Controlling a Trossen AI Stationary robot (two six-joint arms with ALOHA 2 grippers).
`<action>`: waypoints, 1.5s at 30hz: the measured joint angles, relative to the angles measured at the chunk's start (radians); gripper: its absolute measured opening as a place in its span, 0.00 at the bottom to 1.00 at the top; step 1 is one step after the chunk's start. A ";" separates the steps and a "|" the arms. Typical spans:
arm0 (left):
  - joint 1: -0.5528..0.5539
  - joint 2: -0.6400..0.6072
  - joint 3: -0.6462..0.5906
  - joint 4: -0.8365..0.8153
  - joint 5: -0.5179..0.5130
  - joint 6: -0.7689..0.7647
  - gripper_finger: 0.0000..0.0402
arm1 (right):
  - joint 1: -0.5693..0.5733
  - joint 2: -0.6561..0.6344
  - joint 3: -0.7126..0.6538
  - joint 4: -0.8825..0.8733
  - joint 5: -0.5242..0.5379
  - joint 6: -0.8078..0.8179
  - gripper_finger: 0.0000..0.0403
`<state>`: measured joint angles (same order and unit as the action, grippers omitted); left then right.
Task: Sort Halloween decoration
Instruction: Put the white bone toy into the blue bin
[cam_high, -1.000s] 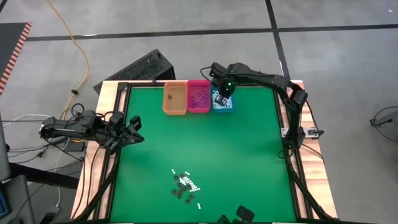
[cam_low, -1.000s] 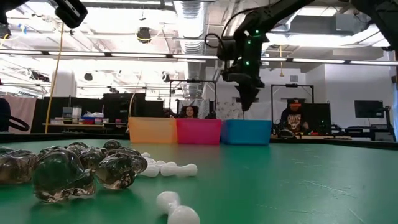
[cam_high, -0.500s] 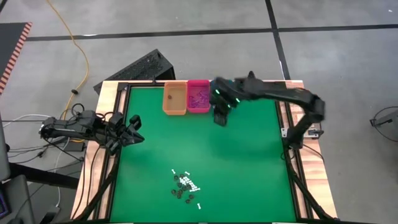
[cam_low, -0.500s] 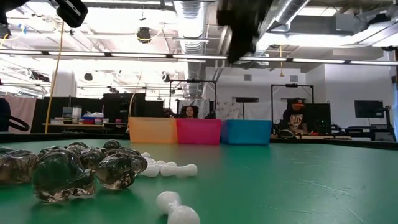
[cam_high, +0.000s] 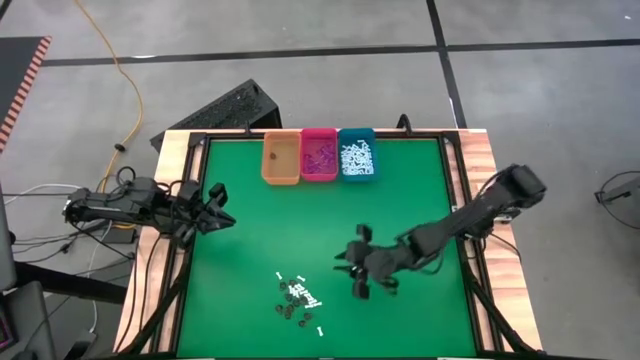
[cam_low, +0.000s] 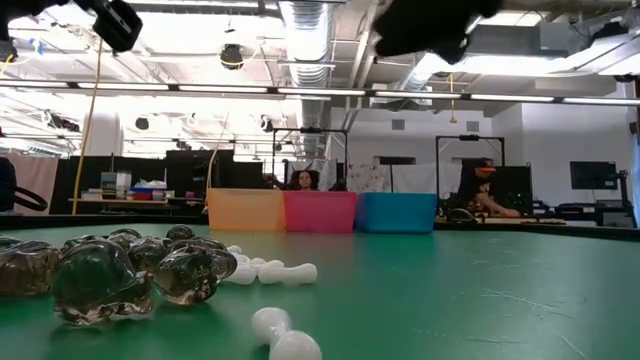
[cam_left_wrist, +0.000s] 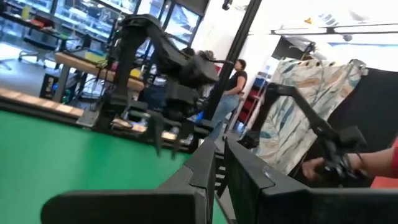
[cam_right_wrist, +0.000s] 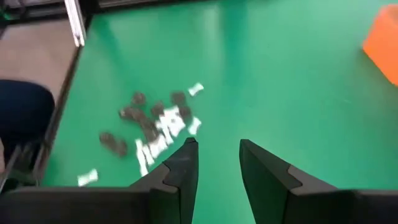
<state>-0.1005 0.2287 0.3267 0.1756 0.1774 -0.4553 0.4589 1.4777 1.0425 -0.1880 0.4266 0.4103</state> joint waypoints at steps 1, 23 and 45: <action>0.000 0.000 0.000 -0.007 -0.006 0.001 0.06 | 0.015 0.041 0.004 0.042 0.003 0.001 0.36; 0.000 0.000 0.000 -0.106 -0.080 0.025 0.06 | 0.090 0.577 0.114 0.486 -0.137 -0.090 0.36; 0.000 0.000 0.000 -0.140 -0.085 0.025 0.06 | 0.062 0.617 0.130 0.417 -0.144 -0.091 0.31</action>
<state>-0.1005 0.2291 0.3264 0.0361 0.0928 -0.4301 0.5205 2.0945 1.1725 0.2288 0.2822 0.3192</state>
